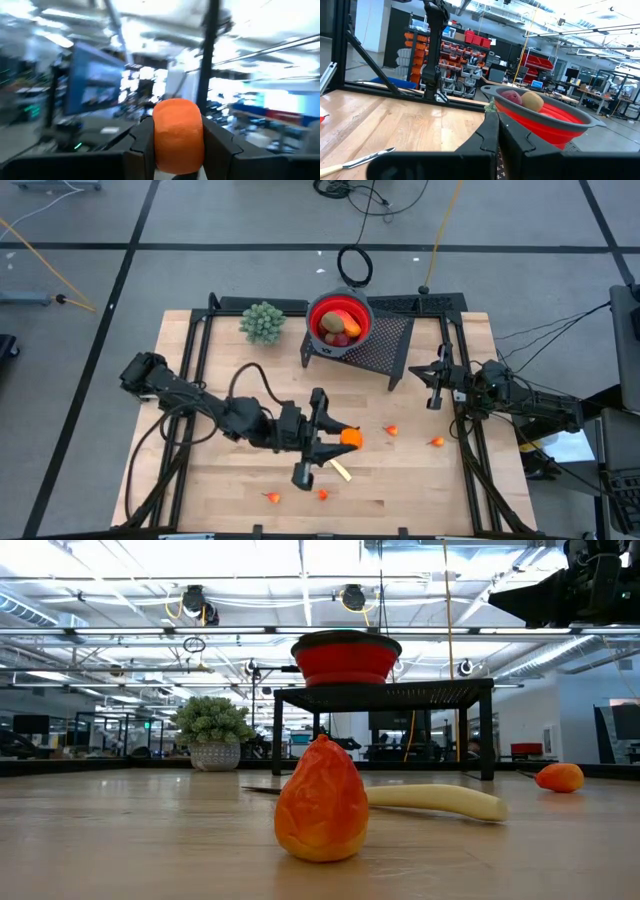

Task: Pick & Place Fruit
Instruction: Put the orange into the red strainer bowl on the shelf

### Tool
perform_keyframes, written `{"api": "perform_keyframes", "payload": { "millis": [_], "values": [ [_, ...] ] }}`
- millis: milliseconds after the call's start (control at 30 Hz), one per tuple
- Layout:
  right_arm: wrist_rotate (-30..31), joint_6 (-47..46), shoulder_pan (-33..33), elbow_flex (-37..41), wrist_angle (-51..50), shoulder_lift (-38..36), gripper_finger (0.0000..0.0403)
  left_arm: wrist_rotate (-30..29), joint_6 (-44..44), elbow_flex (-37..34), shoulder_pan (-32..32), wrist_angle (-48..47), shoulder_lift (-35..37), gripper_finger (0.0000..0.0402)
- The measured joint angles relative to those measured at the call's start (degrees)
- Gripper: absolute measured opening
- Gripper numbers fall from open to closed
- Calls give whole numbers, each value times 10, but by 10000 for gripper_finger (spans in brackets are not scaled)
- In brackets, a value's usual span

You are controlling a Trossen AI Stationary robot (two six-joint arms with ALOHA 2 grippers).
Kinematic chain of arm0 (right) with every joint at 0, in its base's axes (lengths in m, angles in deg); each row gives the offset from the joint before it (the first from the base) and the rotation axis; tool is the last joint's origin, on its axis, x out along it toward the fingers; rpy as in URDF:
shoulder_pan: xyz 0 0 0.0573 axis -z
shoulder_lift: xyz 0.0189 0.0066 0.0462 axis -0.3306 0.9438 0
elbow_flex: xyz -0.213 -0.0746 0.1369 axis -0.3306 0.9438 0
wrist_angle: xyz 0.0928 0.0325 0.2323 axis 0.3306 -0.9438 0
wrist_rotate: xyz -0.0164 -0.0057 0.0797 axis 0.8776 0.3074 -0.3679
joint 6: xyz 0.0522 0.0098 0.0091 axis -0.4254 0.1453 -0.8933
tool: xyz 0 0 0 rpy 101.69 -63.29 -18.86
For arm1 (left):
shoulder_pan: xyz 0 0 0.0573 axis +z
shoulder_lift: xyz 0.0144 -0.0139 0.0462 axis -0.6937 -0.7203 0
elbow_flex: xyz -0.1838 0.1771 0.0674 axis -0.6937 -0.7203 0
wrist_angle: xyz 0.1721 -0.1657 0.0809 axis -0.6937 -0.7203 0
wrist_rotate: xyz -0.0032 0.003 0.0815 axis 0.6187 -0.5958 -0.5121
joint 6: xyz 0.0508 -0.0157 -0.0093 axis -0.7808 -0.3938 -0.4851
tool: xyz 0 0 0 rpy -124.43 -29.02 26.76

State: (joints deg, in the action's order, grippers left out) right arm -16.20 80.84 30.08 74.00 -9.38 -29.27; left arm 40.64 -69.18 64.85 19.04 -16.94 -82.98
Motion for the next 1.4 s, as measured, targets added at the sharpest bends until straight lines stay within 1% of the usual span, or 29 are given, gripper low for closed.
{"api": "perform_keyframes", "payload": {
  "millis": [67, 133, 233, 367, 467, 633, 700, 767, 833, 1000, 1133, 1267, 1400],
  "values": [
    [0, 0, 0, 0, 0, 0, 0, 46, -6, 0, 4, 10, 0, 115],
    [0, 0, 0, 0, 0, 0, 0, 75, -9, 0, 6, 18, 0, 115],
    [0, 0, 0, 0, 0, 0, 0, 78, -8, 0, 5, 22, 0, 115],
    [0, 0, 0, 0, 0, 0, 0, 61, 5, 0, 5, 19, 0, 115],
    [0, 0, 0, 0, 0, 0, 0, 10, 47, 0, 5, 20, 0, 115],
    [0, 0, 0, 0, 0, 0, 0, -128, 147, 0, 8, 19, 0, 115],
    [0, 0, 0, 0, 0, 0, 0, -175, 192, 0, 12, 16, 0, 115],
    [0, 0, 0, 0, 0, 0, 0, -207, 243, 0, 19, 14, 0, 115],
    [0, 0, 0, 0, 0, 0, 0, -221, 303, 0, 29, 6, 0, 115],
    [0, 0, 0, 0, 0, 0, 0, -221, 439, 0, 57, -60, 0, 115],
    [0, 0, 0, 0, 0, 0, 0, -216, 520, 0, 79, -129, 0, 115],
    [0, 0, 0, 0, 0, 0, 0, -185, 543, 0, 104, -175, 0, 115],
    [0, 0, 0, 0, 0, 0, 0, -175, 543, 0, 132, -224, 0, 115]
  ]
}}
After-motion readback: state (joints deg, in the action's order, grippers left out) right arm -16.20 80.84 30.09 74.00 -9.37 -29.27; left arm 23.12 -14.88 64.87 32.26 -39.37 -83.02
